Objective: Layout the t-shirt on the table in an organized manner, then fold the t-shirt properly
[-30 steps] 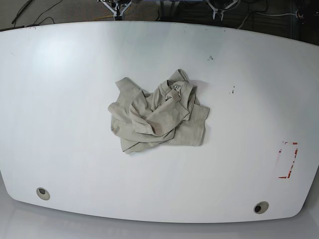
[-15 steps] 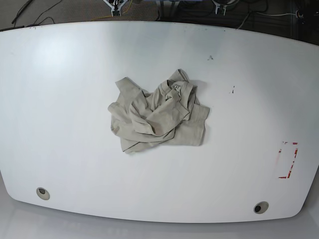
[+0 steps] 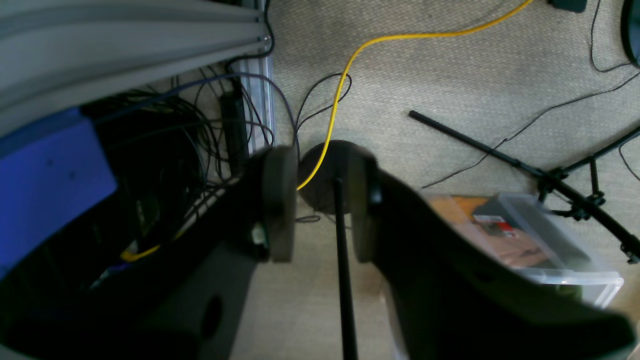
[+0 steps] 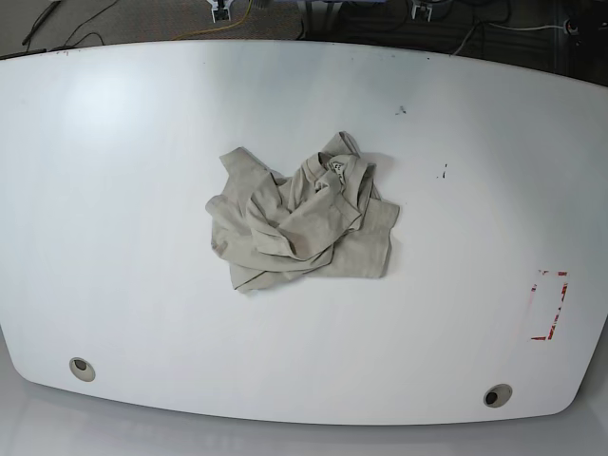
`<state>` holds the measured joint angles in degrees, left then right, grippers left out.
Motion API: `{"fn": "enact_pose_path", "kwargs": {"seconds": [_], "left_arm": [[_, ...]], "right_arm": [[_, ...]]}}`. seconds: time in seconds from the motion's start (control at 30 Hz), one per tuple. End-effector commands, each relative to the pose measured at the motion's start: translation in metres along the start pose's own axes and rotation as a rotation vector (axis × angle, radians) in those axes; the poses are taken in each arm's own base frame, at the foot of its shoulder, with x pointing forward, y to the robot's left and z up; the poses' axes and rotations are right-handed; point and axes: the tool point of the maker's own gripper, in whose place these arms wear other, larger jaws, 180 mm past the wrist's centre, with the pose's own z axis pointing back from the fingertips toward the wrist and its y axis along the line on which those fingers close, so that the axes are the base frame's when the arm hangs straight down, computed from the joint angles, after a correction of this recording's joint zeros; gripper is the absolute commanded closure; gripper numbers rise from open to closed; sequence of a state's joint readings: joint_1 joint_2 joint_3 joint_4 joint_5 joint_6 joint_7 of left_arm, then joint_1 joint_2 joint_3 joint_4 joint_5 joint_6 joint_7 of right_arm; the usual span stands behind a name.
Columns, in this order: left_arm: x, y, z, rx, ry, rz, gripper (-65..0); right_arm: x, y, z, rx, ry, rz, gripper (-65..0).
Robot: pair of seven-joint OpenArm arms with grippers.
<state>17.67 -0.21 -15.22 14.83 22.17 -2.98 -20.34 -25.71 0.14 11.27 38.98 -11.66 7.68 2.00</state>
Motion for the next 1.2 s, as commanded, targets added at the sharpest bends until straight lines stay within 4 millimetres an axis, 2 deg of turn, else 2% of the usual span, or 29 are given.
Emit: {"fn": "enact_pose_path", "kwargs": {"seconds": [0.0, 0.13, 0.2, 0.43, 0.6, 0.77, 1.0, 1.17], "left_arm": [[-0.008, -0.006, 0.007, -0.047, -0.010, 0.011, -34.5], [-0.007, -0.010, 0.013, -0.078, -0.036, 0.015, -47.0], [-0.009, -0.009, 0.015, -0.080, -0.037, 0.016, -49.8], [-0.014, 0.008, 0.027, -0.042, -0.064, 0.061, -48.3], [-0.013, 0.015, 0.039, -0.025, -0.100, 0.086, -47.9], [-0.012, 0.016, 0.051, -0.018, -0.131, 0.108, -47.9], [-0.011, 0.026, 0.066, 0.010, -0.159, 0.076, -47.9], [-0.009, 0.032, 0.074, 0.025, -0.176, 0.058, -47.9]], "right_arm": [[-0.007, -0.006, 0.009, -0.013, -0.010, 0.005, -18.0], [-0.011, -0.010, 0.018, -0.023, -0.025, 0.014, -19.3], [-0.012, -0.011, 0.022, -0.028, -0.033, 0.018, -22.2], [-0.016, -0.014, 0.039, -0.036, -0.060, 0.037, -35.6], [-0.018, -0.015, 0.053, -0.042, -0.081, 0.049, -36.0], [-0.017, -0.007, 0.067, -0.039, -0.110, 0.041, -36.0], [-0.019, -0.007, 0.089, -0.049, -0.135, 0.054, -36.0], [-0.018, 0.000, 0.104, -0.047, -0.156, 0.049, -36.0]]}}
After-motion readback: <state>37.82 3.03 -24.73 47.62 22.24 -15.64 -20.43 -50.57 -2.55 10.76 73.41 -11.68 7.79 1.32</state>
